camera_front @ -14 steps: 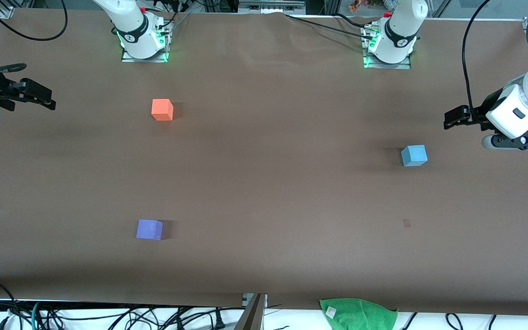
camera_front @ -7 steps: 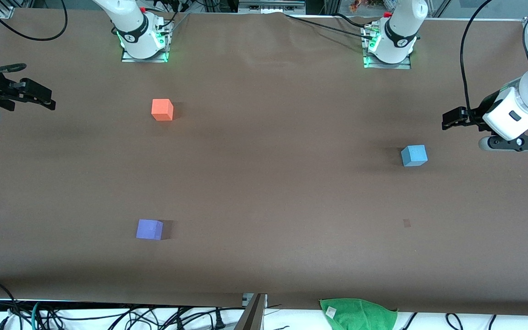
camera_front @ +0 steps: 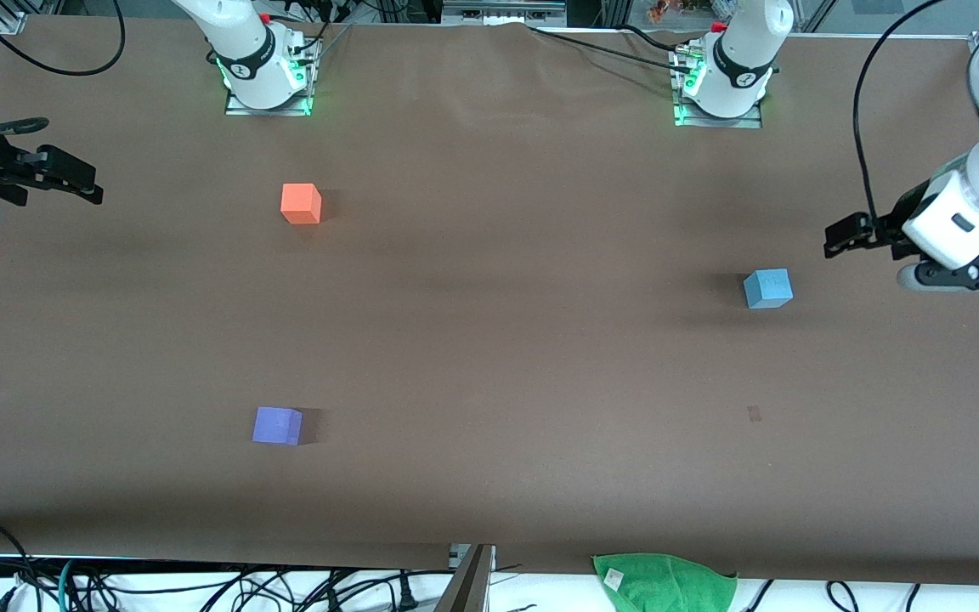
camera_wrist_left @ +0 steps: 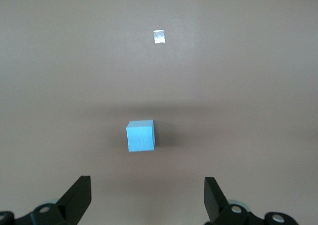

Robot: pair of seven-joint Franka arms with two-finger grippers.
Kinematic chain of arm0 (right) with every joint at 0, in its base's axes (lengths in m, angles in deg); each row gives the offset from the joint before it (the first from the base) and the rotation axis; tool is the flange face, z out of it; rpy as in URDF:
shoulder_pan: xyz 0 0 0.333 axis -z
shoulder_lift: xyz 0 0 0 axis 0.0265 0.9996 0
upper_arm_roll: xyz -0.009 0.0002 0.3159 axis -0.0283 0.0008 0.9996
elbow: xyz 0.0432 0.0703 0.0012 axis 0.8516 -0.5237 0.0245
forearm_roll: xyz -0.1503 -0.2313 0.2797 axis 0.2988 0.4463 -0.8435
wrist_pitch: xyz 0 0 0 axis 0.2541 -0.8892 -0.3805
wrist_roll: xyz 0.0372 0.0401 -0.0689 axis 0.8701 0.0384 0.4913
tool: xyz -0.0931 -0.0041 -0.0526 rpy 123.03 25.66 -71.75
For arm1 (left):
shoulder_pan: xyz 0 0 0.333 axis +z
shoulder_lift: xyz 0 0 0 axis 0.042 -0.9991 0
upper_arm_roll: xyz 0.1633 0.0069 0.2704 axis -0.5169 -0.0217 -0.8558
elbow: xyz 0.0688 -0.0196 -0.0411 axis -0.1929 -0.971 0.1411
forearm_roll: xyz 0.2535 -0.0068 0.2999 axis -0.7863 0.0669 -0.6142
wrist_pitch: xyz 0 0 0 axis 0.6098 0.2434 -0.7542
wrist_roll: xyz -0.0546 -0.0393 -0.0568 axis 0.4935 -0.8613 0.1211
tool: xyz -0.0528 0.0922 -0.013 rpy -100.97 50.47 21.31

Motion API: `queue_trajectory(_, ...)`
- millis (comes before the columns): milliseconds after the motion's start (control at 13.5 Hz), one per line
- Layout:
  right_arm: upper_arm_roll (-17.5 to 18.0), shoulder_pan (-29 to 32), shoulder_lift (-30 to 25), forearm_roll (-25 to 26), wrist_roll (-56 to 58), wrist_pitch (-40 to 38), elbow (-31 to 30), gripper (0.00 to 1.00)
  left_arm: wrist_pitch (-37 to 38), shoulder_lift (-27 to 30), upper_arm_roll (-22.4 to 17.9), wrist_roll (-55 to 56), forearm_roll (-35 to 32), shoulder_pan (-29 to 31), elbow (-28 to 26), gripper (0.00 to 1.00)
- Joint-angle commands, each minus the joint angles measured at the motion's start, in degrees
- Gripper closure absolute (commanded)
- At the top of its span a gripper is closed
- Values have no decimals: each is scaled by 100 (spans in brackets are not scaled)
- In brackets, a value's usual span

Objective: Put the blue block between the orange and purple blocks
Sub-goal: 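Move the left gripper over the light-blue cube and lower it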

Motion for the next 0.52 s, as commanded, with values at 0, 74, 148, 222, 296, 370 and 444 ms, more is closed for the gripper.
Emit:
queue_trajectory(0, -10, 38, 15, -68, 116, -7, 62, 0, -1066, 150, 32, -14, -97, 189, -1216, 0)
queue_trajectory(74, -10, 38, 15, -68, 116, -7, 70, 0, -1531, 89, 32, 38, -70, 225, -1638, 0)
queue_trajectory(148, -10, 38, 24, -68, 116, -7, 62, 0, -1997, -51, 32, 65, -27, 268, -1972, 0)
queue_trajectory(222, -10, 38, 15, -68, 116, -7, 70, 0, -2358, -287, 40, 65, -26, 347, -2124, 0)
queue_trajectory(296, -10, 38, 15, -68, 116, -7, 62, 0, -2484, -551, 41, 65, -18, 426, -2116, 0)
queue_trajectory(370, -19, 38, 15, -68, 116, -7, 61, 0, -2572, -736, 41, 65, -17, 427, -2099, 0)
queue_trajectory(444, -19, 38, 15, -68, 116, -7, 70, 0, -2790, -860, 41, 65, -17, 427, -2142, 0)
